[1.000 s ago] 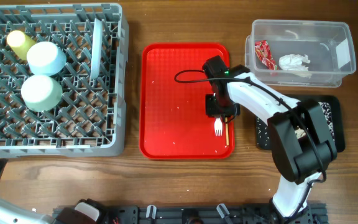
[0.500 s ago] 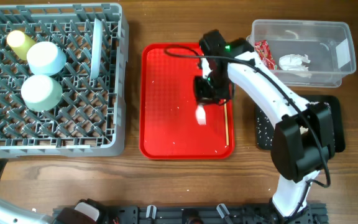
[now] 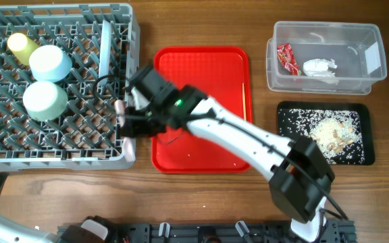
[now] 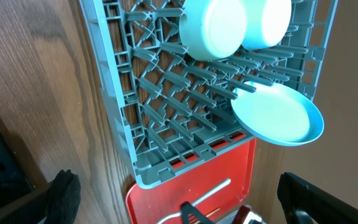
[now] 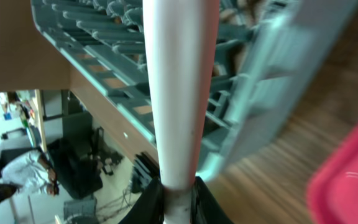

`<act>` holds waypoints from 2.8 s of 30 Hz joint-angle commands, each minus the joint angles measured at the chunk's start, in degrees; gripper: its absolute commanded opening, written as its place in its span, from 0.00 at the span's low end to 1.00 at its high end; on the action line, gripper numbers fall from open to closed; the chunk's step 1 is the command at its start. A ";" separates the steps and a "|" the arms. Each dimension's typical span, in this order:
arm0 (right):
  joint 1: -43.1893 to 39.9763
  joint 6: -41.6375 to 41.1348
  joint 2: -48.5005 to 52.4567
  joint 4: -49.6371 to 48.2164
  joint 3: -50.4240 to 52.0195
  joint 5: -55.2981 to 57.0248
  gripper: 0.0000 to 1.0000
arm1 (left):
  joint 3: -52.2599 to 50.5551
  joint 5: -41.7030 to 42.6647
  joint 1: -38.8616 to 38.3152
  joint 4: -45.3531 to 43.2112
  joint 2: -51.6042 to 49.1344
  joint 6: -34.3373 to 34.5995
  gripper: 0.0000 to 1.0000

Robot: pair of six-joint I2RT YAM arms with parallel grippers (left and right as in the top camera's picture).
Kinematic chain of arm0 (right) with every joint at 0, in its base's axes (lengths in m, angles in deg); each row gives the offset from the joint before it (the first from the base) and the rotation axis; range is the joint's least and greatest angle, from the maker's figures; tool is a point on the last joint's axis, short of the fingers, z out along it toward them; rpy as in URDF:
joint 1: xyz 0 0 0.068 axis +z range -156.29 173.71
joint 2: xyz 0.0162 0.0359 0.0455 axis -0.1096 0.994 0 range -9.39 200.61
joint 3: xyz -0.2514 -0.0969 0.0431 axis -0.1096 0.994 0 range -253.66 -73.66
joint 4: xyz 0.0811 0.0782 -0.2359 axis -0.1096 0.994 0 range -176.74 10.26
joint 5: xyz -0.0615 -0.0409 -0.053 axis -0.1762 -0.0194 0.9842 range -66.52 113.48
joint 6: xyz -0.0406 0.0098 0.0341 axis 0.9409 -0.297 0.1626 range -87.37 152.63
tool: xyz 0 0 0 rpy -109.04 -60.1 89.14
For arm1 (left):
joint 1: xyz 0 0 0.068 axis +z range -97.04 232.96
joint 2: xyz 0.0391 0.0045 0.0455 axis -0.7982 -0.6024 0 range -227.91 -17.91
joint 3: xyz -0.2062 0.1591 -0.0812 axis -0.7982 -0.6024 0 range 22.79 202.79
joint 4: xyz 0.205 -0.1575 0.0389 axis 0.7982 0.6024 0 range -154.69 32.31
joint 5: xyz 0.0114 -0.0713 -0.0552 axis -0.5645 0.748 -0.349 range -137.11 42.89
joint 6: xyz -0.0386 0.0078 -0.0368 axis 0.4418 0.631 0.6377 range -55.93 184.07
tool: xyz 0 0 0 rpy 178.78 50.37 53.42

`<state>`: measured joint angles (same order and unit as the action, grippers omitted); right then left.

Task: Sort waste into correct bins and load items into the dishwasher rack
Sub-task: 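Carry the fork left and drop it into the rack, then lower the right gripper to the wooden chopstick and grasp it, then carry the chopstick left and place it in the rack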

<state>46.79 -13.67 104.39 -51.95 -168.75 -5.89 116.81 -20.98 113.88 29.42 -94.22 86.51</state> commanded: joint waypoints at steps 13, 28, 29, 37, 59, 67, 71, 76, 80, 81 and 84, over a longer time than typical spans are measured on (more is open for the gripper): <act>1.75 -6.64 -0.11 -9.97 -0.96 11.52 0.32 | -0.22 -0.31 0.39 0.02 0.39 0.55 1.00; -25.59 19.39 -13.86 30.88 4.52 35.19 0.96 | -0.22 -0.31 0.37 0.02 0.39 0.55 1.00; -26.38 19.39 -12.76 31.04 6.47 36.48 0.94 | -0.22 -0.31 0.37 0.00 0.42 0.55 1.00; -30.45 27.02 -3.56 25.42 13.86 27.08 0.64 | -0.22 -0.31 0.37 0.00 0.39 0.55 1.00; -30.53 27.69 5.29 15.56 20.20 20.83 0.27 | -0.22 -0.31 0.37 0.02 0.39 0.55 1.00; -30.45 27.65 3.30 19.50 13.11 9.31 0.04 | -0.22 -0.31 0.39 0.02 0.39 0.55 1.00; -30.36 27.32 -1.70 15.85 5.42 -12.39 0.04 | -0.22 -0.31 0.39 0.00 0.42 0.55 1.00; -26.40 7.61 -3.50 -8.20 5.09 -18.23 0.04 | -0.22 -0.31 0.37 0.00 0.42 0.55 1.00; -20.00 -2.25 -2.54 -20.65 5.20 -7.43 0.04 | -0.22 -0.31 0.37 0.00 0.42 0.55 1.00; -17.68 -4.35 -1.84 -24.13 5.20 -5.40 0.04 | -0.22 -0.31 0.39 0.00 0.42 0.55 1.00; -12.61 -9.42 0.42 -29.07 5.20 -1.27 0.04 | -0.22 -0.33 0.39 0.00 0.42 0.55 1.00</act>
<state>29.76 -13.96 101.65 -78.71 -163.28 -13.58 116.81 -20.96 113.88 29.42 -94.22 86.53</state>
